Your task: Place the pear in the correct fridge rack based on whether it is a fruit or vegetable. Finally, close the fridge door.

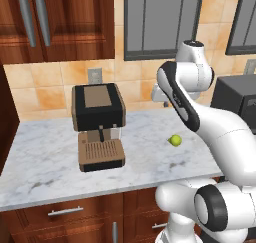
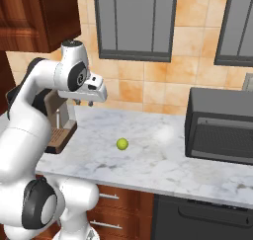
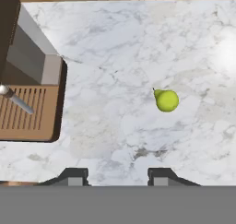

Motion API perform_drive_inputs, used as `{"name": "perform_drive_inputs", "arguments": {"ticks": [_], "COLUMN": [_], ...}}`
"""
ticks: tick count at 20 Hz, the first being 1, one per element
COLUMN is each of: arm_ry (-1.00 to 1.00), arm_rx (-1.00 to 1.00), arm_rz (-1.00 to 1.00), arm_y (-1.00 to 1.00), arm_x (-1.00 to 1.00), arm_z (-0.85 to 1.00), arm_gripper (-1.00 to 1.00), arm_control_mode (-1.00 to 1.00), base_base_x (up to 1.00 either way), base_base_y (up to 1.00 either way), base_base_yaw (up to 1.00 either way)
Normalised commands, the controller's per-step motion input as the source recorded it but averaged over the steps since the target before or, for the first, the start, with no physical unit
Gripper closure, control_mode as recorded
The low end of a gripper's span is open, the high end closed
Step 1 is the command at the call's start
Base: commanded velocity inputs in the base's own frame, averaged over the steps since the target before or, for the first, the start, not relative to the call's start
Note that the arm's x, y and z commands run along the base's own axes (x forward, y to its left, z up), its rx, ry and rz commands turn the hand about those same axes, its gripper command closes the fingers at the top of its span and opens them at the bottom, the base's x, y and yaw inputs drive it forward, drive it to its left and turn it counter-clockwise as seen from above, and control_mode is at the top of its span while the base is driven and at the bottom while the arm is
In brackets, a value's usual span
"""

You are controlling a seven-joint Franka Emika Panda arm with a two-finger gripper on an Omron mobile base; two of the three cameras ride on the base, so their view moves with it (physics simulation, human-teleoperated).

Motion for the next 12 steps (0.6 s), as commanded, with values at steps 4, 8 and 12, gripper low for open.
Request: {"name": "perform_drive_inputs", "arguments": {"ticks": [4, 8, 12], "arm_ry": [0.00, 0.00, 0.00], "arm_rx": [0.00, 0.00, 0.00], "arm_rz": [-0.02, -0.03, -0.03], "arm_y": [-0.12, -0.20, -0.23], "arm_x": [-0.15, -0.05, 0.04], "arm_z": [-0.08, -0.26, -0.34], "arm_gripper": [-1.00, -1.00, -1.00], "arm_control_mode": [-1.00, -1.00, -1.00], "base_base_x": [0.00, 0.00, 0.00], "base_base_y": [0.00, 0.00, 0.00], "base_base_yaw": [0.00, 0.00, 0.00]}}
